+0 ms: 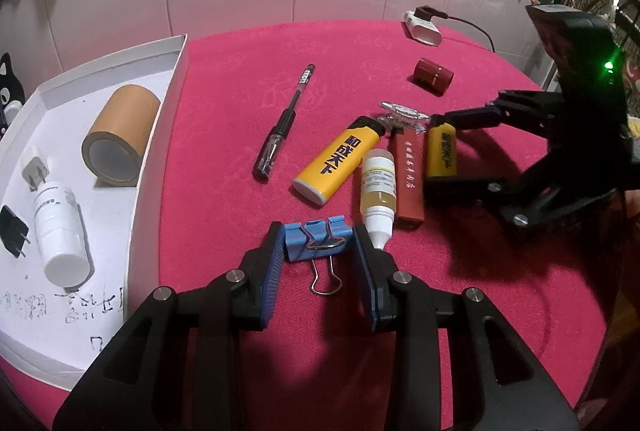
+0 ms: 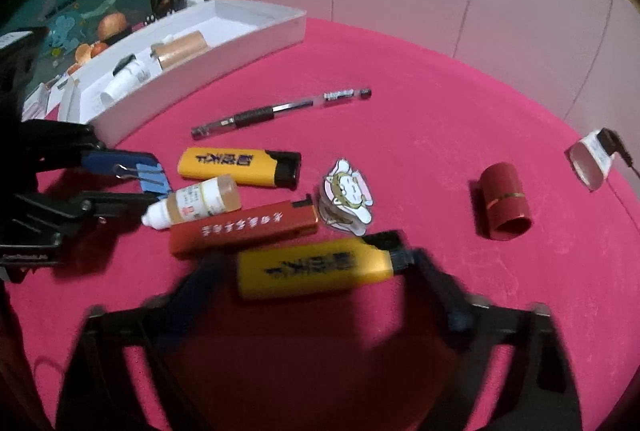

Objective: Organize rigid objects
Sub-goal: 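Carry the blue binder clip and yellow lighter over the white tray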

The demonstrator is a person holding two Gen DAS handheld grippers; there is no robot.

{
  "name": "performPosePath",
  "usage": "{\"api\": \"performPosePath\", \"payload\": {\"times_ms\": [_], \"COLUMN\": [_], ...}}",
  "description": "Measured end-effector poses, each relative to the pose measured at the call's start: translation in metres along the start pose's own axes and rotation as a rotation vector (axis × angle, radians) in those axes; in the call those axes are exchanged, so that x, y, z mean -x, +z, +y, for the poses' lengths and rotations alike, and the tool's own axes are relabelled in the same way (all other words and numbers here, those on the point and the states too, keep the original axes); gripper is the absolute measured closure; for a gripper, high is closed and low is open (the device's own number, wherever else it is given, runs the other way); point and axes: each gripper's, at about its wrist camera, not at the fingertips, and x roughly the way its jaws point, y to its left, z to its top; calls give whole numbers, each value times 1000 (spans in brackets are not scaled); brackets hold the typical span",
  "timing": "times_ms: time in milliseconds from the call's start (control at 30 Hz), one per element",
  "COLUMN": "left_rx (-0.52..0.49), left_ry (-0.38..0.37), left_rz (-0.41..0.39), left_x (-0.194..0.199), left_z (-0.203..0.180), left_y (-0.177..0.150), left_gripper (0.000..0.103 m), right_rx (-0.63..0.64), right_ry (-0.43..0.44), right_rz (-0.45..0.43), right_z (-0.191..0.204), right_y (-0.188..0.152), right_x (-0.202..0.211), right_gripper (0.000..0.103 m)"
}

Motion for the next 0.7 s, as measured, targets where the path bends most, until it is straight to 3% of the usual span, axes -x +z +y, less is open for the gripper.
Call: {"api": "performPosePath", "payload": {"times_ms": [167,500,700], "left_rx": [2,-20,-42], "left_ry": [1,5,23], "left_rz": [-4,-99,-200], "left_x": [1,27,59], "left_z": [0,-6,-10], "left_y": [1,0,7], "left_gripper": [70,70,70], "right_rx": [-63,-297,-309], "right_ry": [-40,-92,-97], "right_rz": [-59,-329,-417], "right_z": [6,21,30], "right_y": [-10,-25,-20], "right_x": [17,89,122], "right_gripper": [21,21,21]}}
